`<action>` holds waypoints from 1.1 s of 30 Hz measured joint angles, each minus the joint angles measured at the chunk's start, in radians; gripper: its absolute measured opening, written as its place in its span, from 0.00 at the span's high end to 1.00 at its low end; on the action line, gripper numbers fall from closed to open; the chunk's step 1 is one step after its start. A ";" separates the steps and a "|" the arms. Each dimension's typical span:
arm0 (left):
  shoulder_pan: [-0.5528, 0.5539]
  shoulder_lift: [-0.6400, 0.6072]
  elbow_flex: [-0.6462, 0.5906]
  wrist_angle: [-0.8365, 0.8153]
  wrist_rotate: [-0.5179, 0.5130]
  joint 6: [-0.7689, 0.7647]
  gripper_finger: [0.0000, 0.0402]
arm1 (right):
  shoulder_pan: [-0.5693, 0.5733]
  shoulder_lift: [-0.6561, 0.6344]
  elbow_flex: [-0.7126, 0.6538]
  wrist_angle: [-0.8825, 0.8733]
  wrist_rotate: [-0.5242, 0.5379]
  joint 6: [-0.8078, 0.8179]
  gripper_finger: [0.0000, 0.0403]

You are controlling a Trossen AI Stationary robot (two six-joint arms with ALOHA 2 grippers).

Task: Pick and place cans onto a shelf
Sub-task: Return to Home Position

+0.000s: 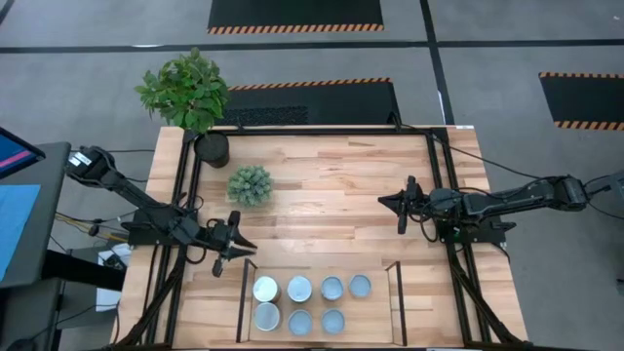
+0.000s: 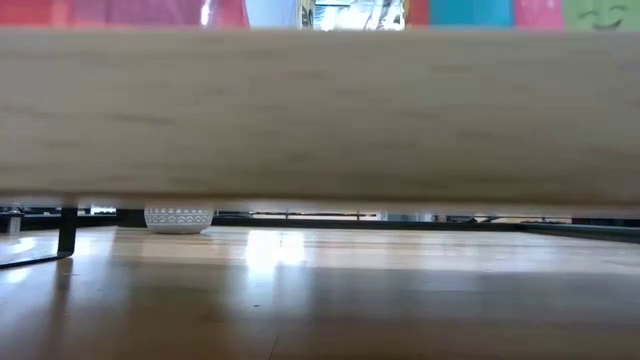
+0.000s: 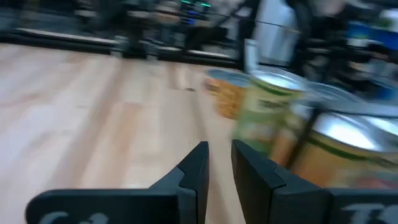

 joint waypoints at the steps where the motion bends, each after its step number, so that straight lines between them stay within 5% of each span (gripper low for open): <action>1: 0.007 0.000 0.000 0.000 -0.031 0.000 0.85 | 0.000 0.000 0.000 0.000 0.000 0.000 0.92; 7: 0.078 -0.034 0.000 0.078 -0.088 0.084 0.85 | 0.000 0.000 0.000 0.000 0.000 0.000 0.92; 15: 0.178 -0.232 0.000 0.049 -0.078 0.231 0.85 | 0.000 0.000 0.000 0.000 0.000 0.000 0.92; 19: 0.249 -0.435 0.000 -0.179 -0.050 0.213 0.85 | 0.000 0.000 0.000 0.000 0.000 0.000 0.92; 25: 0.400 -0.737 0.000 -0.519 0.140 0.157 0.85 | 0.000 0.000 0.000 0.000 0.000 0.000 0.92; 33: 0.450 -0.880 0.000 -0.742 0.167 0.116 0.85 | 0.000 0.000 0.000 -0.001 0.000 0.000 0.92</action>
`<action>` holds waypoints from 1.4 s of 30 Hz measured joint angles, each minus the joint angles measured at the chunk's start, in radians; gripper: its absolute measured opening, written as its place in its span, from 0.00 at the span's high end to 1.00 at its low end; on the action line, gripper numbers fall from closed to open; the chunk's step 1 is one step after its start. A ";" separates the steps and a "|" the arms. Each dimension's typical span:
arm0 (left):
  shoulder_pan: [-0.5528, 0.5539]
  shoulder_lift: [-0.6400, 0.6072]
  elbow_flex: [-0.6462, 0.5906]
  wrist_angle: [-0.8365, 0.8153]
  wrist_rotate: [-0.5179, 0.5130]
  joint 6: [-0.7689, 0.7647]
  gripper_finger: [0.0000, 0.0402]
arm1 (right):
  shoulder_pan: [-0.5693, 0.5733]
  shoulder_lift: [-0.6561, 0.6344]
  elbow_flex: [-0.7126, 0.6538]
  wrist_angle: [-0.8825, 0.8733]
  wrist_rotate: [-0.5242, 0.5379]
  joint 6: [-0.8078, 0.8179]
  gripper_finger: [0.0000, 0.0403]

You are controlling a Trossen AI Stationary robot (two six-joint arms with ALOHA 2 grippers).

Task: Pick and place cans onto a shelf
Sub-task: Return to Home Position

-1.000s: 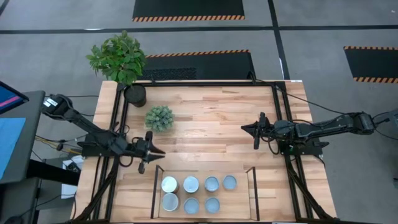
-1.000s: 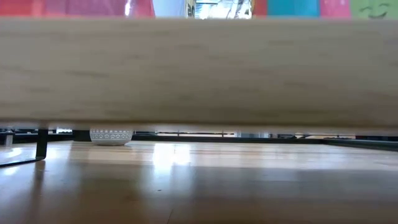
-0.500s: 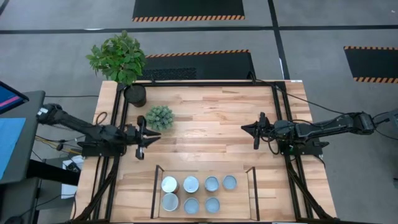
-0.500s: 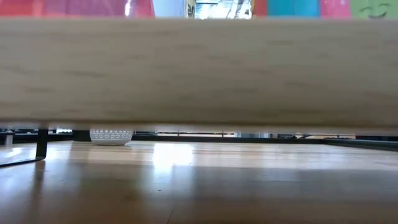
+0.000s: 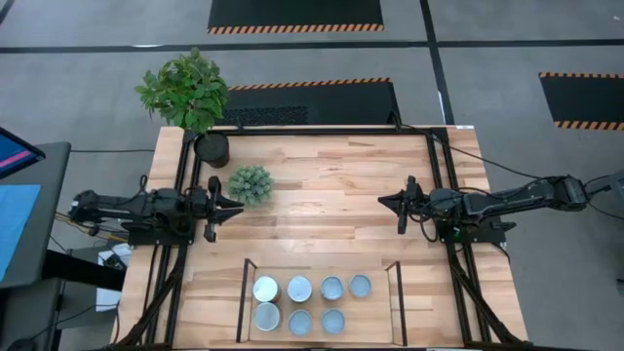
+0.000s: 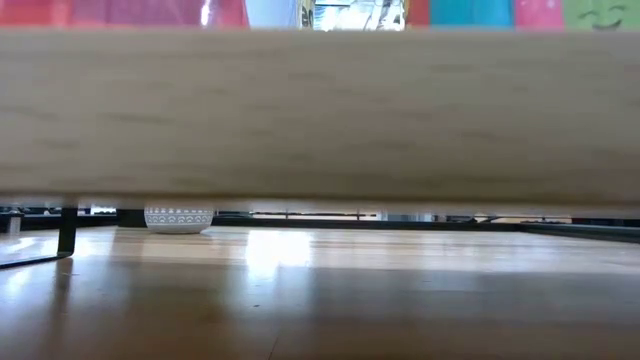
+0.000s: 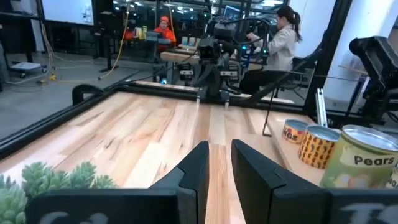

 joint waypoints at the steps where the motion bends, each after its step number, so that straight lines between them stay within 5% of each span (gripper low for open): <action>1: 0.002 -0.009 -0.004 0.001 -0.003 0.000 0.85 | 0.000 0.000 0.000 0.000 0.000 0.000 0.92; 42: 0.020 -0.016 -0.027 0.006 0.049 0.002 0.85 | 0.000 0.000 0.000 -0.022 0.000 0.000 0.92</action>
